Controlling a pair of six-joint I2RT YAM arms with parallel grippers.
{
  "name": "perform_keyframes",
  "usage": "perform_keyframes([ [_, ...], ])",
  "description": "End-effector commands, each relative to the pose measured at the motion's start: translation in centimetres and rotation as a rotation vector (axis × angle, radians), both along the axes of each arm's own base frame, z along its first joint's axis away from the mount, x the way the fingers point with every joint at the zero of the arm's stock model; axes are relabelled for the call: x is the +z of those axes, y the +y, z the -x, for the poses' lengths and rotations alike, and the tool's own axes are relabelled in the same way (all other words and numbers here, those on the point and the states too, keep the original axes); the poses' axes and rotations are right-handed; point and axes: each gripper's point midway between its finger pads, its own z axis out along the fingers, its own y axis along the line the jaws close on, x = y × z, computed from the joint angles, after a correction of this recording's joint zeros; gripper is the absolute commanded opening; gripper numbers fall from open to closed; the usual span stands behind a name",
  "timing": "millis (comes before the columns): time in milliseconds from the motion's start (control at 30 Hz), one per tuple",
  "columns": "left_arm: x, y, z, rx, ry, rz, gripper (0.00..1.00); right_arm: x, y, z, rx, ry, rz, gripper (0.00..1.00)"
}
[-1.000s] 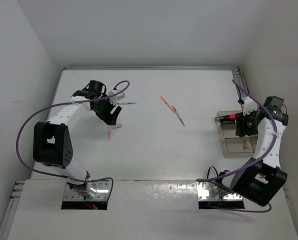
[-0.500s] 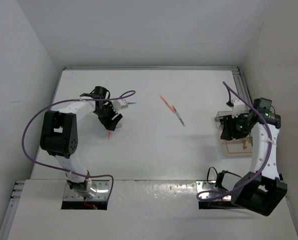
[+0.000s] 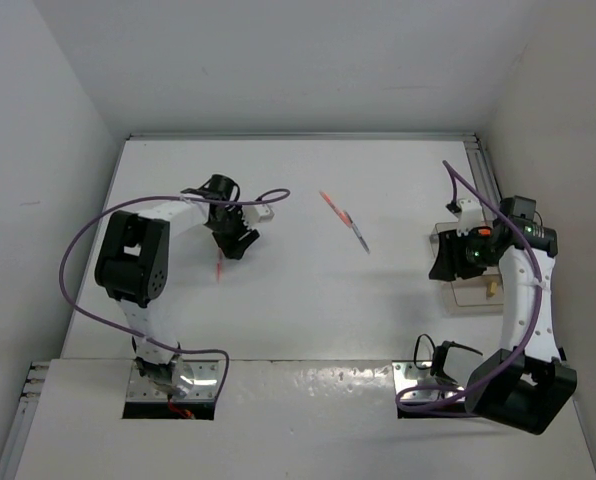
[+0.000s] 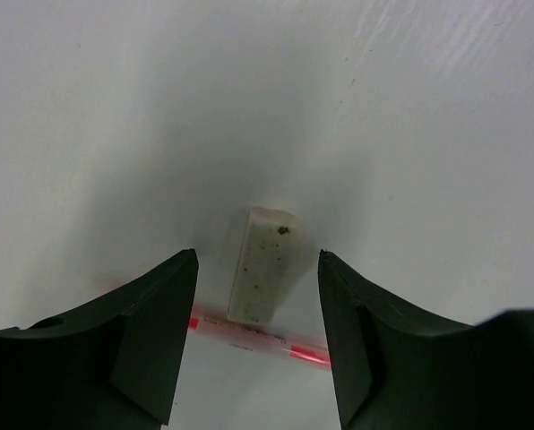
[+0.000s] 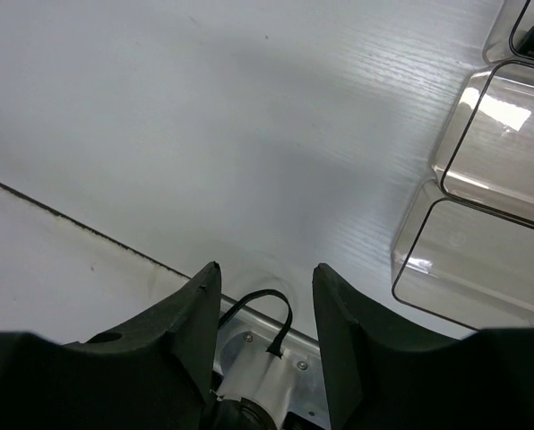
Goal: Sort the stationery into containers
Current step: Pick up the stationery from the center of the board.
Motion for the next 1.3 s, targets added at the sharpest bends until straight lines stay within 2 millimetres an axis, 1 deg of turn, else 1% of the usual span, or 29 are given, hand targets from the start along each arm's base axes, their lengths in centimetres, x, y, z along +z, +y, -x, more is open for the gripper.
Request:
perform_keyframes([
  [0, -1.4, 0.5, -0.5, -0.002, -0.014, -0.045, 0.62, 1.2, 0.9, -0.3, 0.002, -0.043, -0.039, 0.45],
  [67, -1.7, 0.8, -0.5, 0.003, -0.019, -0.061, 0.58, 1.4, 1.2, -0.3, 0.002, -0.048, -0.050, 0.45],
  [167, -2.0, 1.0, -0.2, 0.004, -0.023, -0.081, 0.49, 1.7, 1.5, -0.4, 0.003, -0.062, -0.066, 0.45],
  [233, -2.1, 1.3, -0.2, 0.008, -0.034, -0.093, 0.41, 1.9, 1.8, -0.4, -0.004, -0.069, -0.082, 0.45],
  [267, -2.1, 1.3, -0.2, 0.010, -0.045, -0.101, 0.34, 2.0, 2.1, -0.5, -0.006, -0.074, -0.103, 0.45],
  [333, -1.7, 1.0, -0.3, 0.016, -0.048, -0.089, 0.26, 2.3, 2.6, -0.6, -0.011, -0.088, -0.136, 0.44],
  [367, -0.8, 0.6, -0.8, 0.037, -0.059, -0.066, 0.19, 3.0, 3.4, -1.0, -0.031, -0.111, -0.189, 0.44],
  [400, -0.1, 0.1, -1.0, 0.046, -0.062, -0.040, 0.17, 3.2, 3.8, -0.9, -0.020, -0.118, -0.211, 0.44],
  [433, 1.1, -1.1, -0.8, 0.070, -0.042, 0.025, 0.16, 3.7, 4.2, -1.4, -0.044, -0.138, -0.245, 0.44],
  [467, 3.2, -2.0, -1.9, 0.090, -0.067, 0.079, 0.14, 4.3, 5.0, -2.0, -0.056, -0.162, -0.300, 0.44],
  [500, 4.6, -3.3, -2.0, 0.097, -0.067, 0.158, 0.11, 4.9, 5.4, -2.2, -0.061, -0.190, -0.319, 0.45],
  [533, 7.1, -4.5, -2.3, 0.151, -0.079, 0.238, 0.08, 5.6, 6.0, -3.3, -0.082, -0.224, -0.356, 0.45],
  [567, 9.3, -5.4, -3.0, 0.167, -0.107, 0.299, 0.07, 6.2, 6.4, -3.7, -0.084, -0.251, -0.366, 0.47],
  [600, 12.2, -7.0, -3.1, 0.196, -0.118, 0.410, 0.06, 6.7, 6.8, -4.1, -0.079, -0.272, -0.373, 0.48],
  [633, 14.0, -7.7, -3.2, 0.208, -0.131, 0.463, 0.05, 7.4, 7.8, -4.4, -0.047, -0.291, -0.384, 0.49],
  [667, 17.1, -9.0, -3.6, 0.201, -0.191, 0.529, 0.05, 8.2, 7.9, -5.4, -0.061, -0.320, -0.385, 0.50],
  [700, 18.3, -9.6, -3.6, 0.274, -0.170, 0.574, 0.04, 9.1, 8.4, -5.9, -0.049, -0.346, -0.382, 0.51],
  [733, 19.6, -10.0, -3.7, 0.304, -0.187, 0.596, 0.04, 9.8, 9.5, -6.3, -0.027, -0.358, -0.396, 0.51],
  [767, 21.8, -10.6, -4.1, 0.410, -0.199, 0.650, 0.03, 9.9, 9.7, -7.1, -0.039, -0.363, -0.380, 0.51],
  [800, 22.6, -10.7, -4.2, 0.463, -0.206, 0.665, 0.02, 10.9, 11.0, -7.5, -0.013, -0.386, -0.386, 0.50],
  [833, 23.4, -11.2, -4.1, 0.493, -0.215, 0.674, 0.02, 11.1, 11.6, -7.8, -0.010, -0.387, -0.388, 0.49],
  [867, 24.8, -11.1, -4.5, 0.565, -0.229, 0.701, 0.02, 11.2, 11.9, -8.4, -0.022, -0.381, -0.404, 0.49],
  [900, 25.1, -11.4, -4.5, 0.587, -0.224, 0.713, 0.02, 11.9, 12.2, -9.0, -0.056, -0.377, -0.446, 0.48],
  [933, 26.0, -11.6, -4.6, 0.625, -0.214, 0.745, 0.02, 12.0, 12.2, -9.9, -0.077, -0.362, -0.459, 0.47],
  [1000, 26.0, -12.0, -4.5, 0.654, -0.177, 0.766, 0.03, 12.5, 12.6, -10.6, -0.104, -0.337, -0.492, 0.44],
  [1033, 26.1, -12.2, -4.5, 0.669, -0.158, 0.786, 0.04, 13.2, 12.9, -10.9, -0.094, -0.345, -0.499, 0.44],
  [1200, 25.9, -13.7, -4.3, 0.674, -0.095, 0.829, 0.05, 13.0, 15.5, -11.7, -0.051, -0.314, -0.498, 0.46],
  [1233, 25.7, -14.1, -4.2, 0.673, -0.075, 0.837, 0.05, 13.4, 16.4, -11.7, -0.034, -0.313, -0.508, 0.47],
  [1267, 25.9, -14.3, -4.2, 0.666, -0.070, 0.846, 0.05, 13.0, 16.8, -12.1, -0.033, -0.292, -0.513, 0.48],
])
